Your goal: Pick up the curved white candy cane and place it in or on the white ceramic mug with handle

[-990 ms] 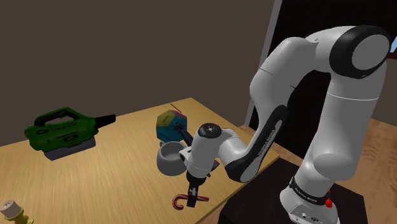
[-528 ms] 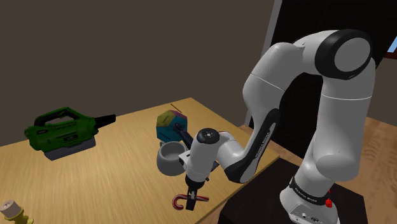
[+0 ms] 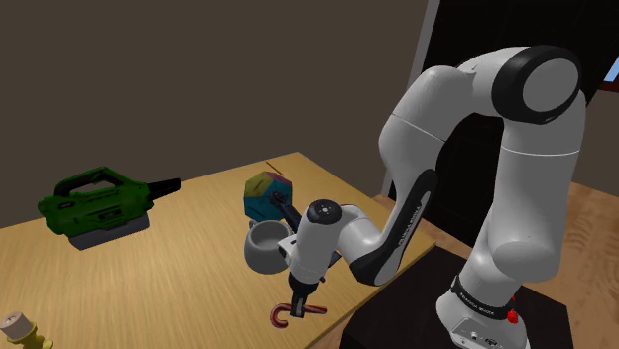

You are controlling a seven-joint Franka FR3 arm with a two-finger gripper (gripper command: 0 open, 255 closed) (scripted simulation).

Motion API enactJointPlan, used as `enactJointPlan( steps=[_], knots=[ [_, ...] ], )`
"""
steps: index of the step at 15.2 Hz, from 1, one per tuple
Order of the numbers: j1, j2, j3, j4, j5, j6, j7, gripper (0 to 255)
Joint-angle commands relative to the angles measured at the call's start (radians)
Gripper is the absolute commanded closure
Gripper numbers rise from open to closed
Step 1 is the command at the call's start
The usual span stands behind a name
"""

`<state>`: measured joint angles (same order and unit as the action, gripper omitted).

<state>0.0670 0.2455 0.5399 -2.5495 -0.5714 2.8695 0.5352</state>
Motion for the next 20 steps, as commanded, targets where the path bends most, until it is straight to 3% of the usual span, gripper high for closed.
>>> enactJointPlan(
  steps=[1, 5, 13, 20],
  knots=[
    [-0.002, 0.001, -0.001, -0.001, 0.001, -0.002, -0.001, 255],
    [0.0, 0.003, -0.005, -0.002, -0.004, 0.0, 0.003, 255],
    [-0.119, -0.137, 0.164, -0.03, 0.274, -0.077, -0.208, 255],
    [-0.139, -0.271, 0.223, -0.031, 0.525, -0.167, -0.392, 255]
  ],
)
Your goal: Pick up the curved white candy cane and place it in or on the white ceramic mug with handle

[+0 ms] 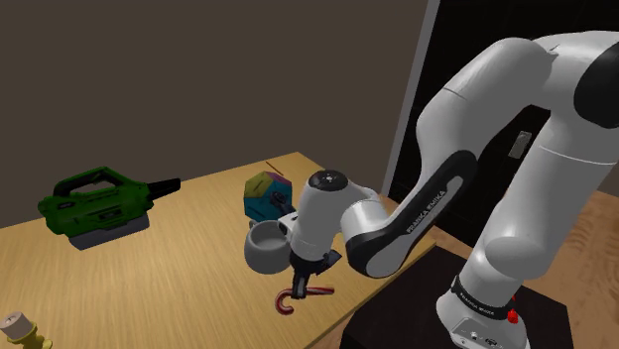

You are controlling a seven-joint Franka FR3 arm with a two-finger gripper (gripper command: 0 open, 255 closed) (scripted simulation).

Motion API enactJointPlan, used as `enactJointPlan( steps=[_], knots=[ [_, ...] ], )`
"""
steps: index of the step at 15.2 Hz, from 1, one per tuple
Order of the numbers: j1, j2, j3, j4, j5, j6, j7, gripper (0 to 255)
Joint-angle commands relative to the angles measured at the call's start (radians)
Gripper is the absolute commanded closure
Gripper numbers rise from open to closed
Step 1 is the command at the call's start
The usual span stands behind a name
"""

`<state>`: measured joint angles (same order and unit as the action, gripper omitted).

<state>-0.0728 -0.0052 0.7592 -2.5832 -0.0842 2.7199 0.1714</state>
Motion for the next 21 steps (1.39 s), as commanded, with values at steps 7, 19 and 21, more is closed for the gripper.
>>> enactJointPlan(
  steps=[7, 19, 21],
  knots=[
    [0.037, -0.136, -0.018, 0.024, 0.192, -0.127, -0.142, 255],
    [0.061, -0.244, -0.08, 0.096, 0.271, -0.293, -0.231, 255],
    [0.025, -0.196, -0.096, 0.136, 0.232, -0.293, -0.251, 255]
  ],
)
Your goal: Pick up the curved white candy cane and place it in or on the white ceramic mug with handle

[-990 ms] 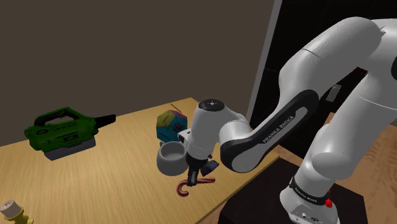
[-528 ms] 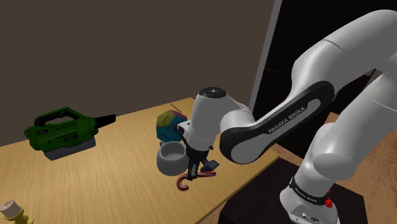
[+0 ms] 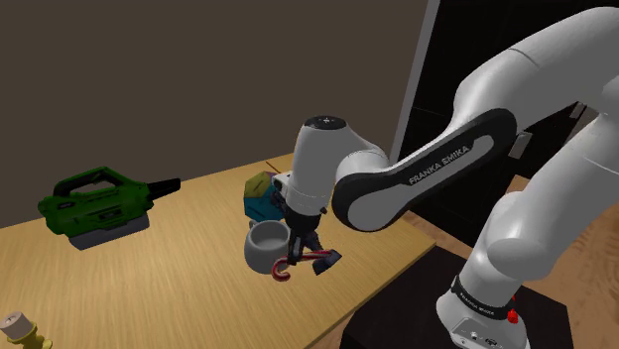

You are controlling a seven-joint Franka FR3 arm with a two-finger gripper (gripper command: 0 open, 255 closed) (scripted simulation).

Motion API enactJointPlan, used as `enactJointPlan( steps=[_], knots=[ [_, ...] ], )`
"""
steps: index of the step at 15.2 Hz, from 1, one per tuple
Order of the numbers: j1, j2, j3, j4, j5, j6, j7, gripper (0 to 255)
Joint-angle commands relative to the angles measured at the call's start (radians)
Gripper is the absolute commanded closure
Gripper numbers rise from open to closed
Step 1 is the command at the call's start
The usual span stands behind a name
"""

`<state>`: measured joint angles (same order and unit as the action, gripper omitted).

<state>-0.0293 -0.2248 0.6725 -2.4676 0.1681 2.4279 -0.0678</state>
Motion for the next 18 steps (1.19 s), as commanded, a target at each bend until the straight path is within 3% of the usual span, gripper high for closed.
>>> enactJointPlan(
  steps=[1, 9, 15, 18],
  knots=[
    [-0.035, 0.049, -0.017, 0.042, -0.04, -0.002, -0.021, 255],
    [-0.131, 0.264, -0.079, 0.257, -0.199, -0.039, -0.07, 255],
    [-0.156, 0.428, -0.13, 0.455, -0.293, -0.098, -0.102, 255],
    [-0.151, 0.45, -0.136, 0.439, -0.311, -0.063, -0.09, 255]
  ],
)
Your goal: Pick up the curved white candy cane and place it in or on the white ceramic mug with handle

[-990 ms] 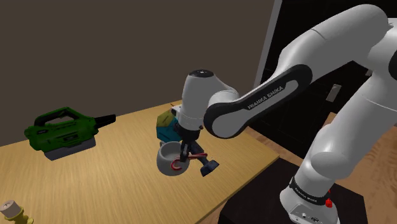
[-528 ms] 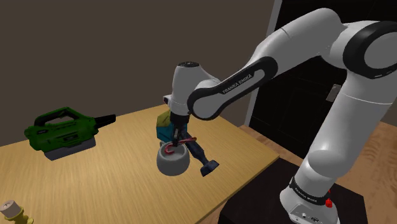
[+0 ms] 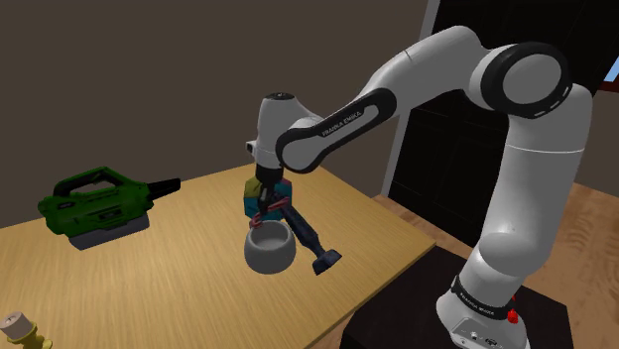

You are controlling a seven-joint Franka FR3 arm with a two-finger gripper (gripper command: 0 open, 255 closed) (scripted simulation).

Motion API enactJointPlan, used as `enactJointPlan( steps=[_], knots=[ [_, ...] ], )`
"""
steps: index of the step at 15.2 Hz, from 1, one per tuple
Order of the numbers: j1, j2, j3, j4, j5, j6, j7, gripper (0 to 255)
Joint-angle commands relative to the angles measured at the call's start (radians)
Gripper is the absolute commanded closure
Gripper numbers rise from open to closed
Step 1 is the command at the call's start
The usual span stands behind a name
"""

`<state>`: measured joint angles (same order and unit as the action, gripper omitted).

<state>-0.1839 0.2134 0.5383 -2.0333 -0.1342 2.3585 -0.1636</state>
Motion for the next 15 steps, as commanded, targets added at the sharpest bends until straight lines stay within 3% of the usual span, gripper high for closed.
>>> enactJointPlan(
  steps=[1, 15],
  knots=[
    [0.005, 0.02, -0.004, -0.001, -0.016, 0.018, 0.01, 255],
    [0.034, 0.116, -0.041, -0.039, -0.096, 0.14, 0.064, 255]
  ],
)
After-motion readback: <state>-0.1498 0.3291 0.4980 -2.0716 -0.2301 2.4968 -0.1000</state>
